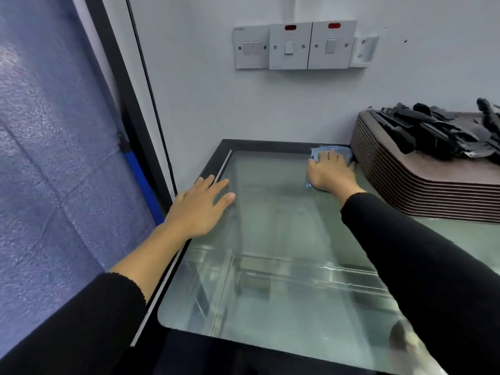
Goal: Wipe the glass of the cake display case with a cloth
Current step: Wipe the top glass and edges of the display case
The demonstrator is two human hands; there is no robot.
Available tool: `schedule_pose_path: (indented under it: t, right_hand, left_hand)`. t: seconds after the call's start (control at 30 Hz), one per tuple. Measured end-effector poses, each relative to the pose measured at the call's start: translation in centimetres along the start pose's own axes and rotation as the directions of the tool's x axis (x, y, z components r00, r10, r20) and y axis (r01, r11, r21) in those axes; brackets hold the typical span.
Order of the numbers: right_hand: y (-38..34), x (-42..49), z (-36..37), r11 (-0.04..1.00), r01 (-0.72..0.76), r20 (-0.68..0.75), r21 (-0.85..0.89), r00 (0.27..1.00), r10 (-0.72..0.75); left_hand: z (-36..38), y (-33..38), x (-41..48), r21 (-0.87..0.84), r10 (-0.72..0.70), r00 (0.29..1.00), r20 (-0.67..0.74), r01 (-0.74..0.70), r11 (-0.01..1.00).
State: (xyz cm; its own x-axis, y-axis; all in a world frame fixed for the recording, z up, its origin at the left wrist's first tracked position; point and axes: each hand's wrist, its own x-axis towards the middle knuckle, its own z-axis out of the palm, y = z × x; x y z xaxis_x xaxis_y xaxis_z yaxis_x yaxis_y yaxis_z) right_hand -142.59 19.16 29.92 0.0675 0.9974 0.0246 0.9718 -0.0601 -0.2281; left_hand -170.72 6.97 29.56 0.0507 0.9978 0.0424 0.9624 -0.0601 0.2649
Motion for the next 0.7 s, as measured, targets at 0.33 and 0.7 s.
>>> schedule_pose_path:
  t: [0.33, 0.7]
  right_hand:
    - [-7.5, 1.5, 1.3, 0.953, 0.296, 0.074, -0.059, 0.954, -0.291]
    - [-3.5, -8.1, -0.4, 0.732, 0.679, 0.215, 0.052, 0.708, -0.673]
  left_hand:
    - [-0.1, 0.4, 0.1, -0.012, -0.012, 1.000, 0.008, 0.012, 1.000]
    - [-0.6, -1.4, -3.6, -0.192, -0.146, 0.989, 0.007, 0.145, 0.971]
